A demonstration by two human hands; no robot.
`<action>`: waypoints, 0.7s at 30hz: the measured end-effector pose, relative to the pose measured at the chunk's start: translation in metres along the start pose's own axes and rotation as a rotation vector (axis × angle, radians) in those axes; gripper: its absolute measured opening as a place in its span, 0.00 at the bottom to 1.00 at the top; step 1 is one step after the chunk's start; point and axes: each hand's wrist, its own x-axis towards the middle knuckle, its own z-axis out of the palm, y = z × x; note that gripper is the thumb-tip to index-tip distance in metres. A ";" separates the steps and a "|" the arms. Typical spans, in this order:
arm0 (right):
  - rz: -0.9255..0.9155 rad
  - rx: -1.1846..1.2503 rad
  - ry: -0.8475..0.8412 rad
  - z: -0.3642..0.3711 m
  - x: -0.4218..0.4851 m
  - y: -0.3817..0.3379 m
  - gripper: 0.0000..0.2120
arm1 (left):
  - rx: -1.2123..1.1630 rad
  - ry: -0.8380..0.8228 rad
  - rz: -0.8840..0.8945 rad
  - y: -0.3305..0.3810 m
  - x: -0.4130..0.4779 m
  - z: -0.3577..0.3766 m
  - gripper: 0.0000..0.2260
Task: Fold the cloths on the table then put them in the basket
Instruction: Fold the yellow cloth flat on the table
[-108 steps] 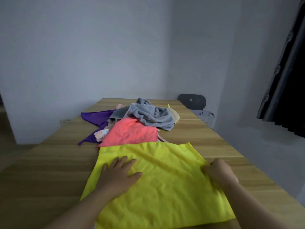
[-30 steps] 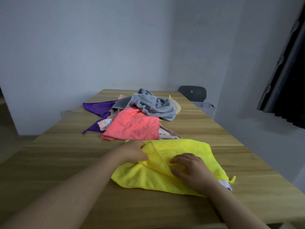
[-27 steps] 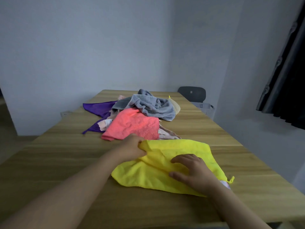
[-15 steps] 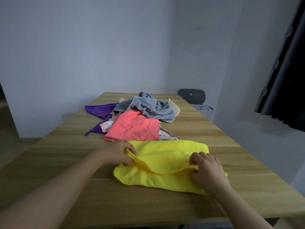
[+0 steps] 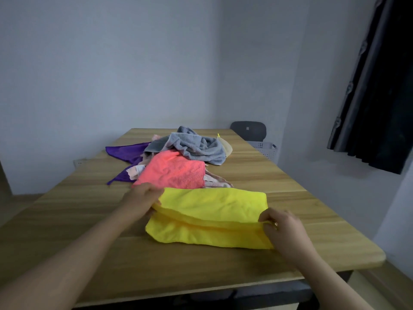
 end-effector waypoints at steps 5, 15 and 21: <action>0.132 0.024 -0.163 0.003 -0.014 0.008 0.09 | 0.289 -0.114 0.054 -0.016 -0.011 0.008 0.11; 0.193 0.157 -0.001 -0.008 -0.025 0.016 0.14 | 0.112 -0.013 0.092 -0.026 -0.022 0.012 0.16; 0.206 0.115 -0.076 -0.008 -0.031 0.019 0.10 | 0.483 -0.021 0.262 -0.034 -0.026 0.011 0.09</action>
